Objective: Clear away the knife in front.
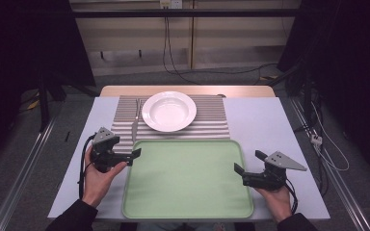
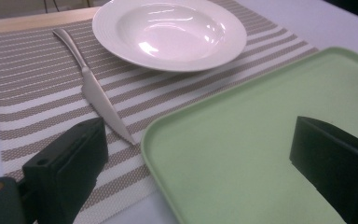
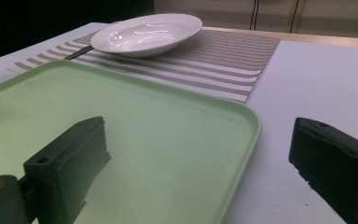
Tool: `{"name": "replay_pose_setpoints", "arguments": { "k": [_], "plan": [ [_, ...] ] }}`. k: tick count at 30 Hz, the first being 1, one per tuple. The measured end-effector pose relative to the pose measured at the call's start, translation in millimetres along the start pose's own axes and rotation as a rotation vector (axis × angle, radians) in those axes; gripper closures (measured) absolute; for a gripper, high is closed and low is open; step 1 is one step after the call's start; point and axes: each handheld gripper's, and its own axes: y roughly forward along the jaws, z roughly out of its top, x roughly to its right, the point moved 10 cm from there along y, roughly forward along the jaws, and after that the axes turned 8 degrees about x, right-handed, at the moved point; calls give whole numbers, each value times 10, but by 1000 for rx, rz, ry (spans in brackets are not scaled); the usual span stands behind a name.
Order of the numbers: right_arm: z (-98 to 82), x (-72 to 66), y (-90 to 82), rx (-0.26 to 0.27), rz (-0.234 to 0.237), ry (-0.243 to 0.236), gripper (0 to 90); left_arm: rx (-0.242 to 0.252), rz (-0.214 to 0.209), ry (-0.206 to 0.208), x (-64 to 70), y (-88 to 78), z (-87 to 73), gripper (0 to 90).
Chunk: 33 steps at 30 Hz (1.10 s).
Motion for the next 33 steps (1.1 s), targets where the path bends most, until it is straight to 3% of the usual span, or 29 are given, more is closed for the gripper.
{"name": "replay_pose_setpoints", "arguments": {
  "k": [2, 12, 14, 17, 26, 30, 33],
  "plan": [
    [-7, 5, 2, -3, 1, 1, 42, -16, -14, -14, -28, 55, 16, 44],
    [-6, -1, -5, -5, -5, -8, 43, -40, 54, 69, -269, 324, 214, 46],
    [-6, 0, -6, -5, -7, -6, 43, -28, 56, 63, -289, 352, 268, 46],
    [-16, 20, -4, -8, -10, -1, 42, -37, 84, 100, -355, 393, 318, 55],
    [-18, 17, -6, -9, -11, -1, 43, -53, 139, 53, -621, 583, 386, 56],
    [-19, 8, -8, -9, -7, 2, 43, -88, 116, 26, -731, 695, 381, 64],
    [-24, -1, -6, -12, -3, 1, 43, -99, 125, 11, -839, 773, 377, 72]
  ]
}}
